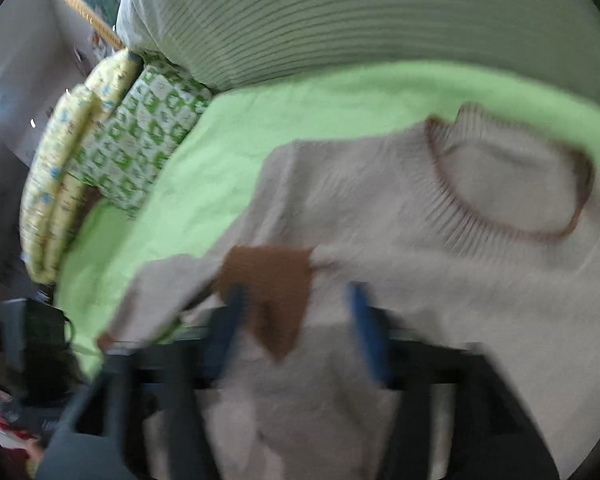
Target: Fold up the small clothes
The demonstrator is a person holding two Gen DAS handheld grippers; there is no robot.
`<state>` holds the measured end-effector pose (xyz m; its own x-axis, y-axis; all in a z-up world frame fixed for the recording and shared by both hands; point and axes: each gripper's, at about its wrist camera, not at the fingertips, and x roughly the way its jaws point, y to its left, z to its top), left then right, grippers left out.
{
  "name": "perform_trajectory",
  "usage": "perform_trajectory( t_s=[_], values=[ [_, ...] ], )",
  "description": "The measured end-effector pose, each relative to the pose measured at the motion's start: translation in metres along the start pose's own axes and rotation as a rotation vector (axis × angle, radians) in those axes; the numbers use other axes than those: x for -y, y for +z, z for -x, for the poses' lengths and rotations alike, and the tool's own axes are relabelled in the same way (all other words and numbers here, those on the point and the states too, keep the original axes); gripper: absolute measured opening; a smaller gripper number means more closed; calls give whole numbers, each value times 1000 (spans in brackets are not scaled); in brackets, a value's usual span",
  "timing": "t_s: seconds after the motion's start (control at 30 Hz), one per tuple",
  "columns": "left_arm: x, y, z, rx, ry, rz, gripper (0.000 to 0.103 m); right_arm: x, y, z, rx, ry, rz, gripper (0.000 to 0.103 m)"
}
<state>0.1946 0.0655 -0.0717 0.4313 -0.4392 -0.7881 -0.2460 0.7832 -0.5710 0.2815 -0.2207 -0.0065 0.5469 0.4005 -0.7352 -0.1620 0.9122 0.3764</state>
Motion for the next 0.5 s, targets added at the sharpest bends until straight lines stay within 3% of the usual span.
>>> perform_trajectory(
  t_s=[0.1, 0.2, 0.3, 0.33, 0.37, 0.4, 0.5],
  values=[
    [19, 11, -28, -6, -18, 9, 56, 0, 15, 2, -8, -16, 120, 70],
    [21, 25, -49, 3, 13, 56, 56, -5, 32, -16, -92, 5, 240, 67],
    [16, 37, -59, 32, 23, 104, 53, -4, 38, -36, -183, 26, 325, 51],
    [16, 39, -61, 52, 27, 111, 49, -3, 38, -45, -211, 14, 345, 33],
    [17, 40, -60, 69, 39, 105, 30, -2, 35, -51, -238, 8, 356, 8],
    [21, 41, -62, 84, 62, 75, 14, -1, 33, -56, -262, 15, 357, 4],
    [25, 41, -55, 97, 33, 60, 9, 3, 33, -43, -241, 82, 334, 4]
  ],
)
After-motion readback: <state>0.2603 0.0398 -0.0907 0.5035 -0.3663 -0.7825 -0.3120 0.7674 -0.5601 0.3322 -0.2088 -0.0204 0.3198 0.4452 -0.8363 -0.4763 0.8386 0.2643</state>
